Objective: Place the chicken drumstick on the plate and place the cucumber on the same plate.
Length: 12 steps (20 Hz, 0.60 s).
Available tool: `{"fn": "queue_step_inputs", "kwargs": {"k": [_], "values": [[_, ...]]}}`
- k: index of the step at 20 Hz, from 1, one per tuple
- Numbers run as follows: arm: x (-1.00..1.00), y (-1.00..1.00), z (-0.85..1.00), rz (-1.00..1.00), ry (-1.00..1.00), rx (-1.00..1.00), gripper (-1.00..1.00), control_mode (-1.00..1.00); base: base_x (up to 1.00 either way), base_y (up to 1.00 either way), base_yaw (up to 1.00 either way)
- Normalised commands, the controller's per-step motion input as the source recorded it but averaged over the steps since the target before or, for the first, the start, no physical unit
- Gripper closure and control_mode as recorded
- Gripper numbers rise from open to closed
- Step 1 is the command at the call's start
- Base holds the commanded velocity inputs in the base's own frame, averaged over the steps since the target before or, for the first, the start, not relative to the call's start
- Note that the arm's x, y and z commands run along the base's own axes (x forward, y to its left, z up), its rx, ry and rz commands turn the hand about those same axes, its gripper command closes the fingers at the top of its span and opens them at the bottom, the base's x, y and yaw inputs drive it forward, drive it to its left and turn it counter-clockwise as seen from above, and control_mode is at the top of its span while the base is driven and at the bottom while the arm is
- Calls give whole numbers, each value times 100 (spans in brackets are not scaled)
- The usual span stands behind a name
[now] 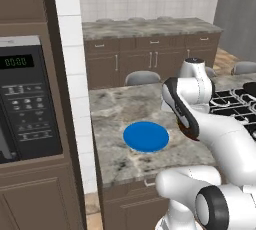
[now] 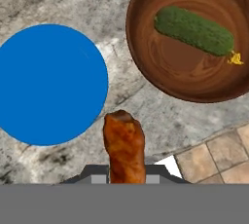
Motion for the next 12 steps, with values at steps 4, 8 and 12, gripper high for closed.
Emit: {"fn": "queue_step_inputs", "kwargs": {"k": [4,8,12], "values": [[0,0,0,0,0,0,100,100,40,45,0],[0,0,0,0,0,0,100,100,48,23,0],[0,0,0,0,0,0,100,100,33,13,0]]}}
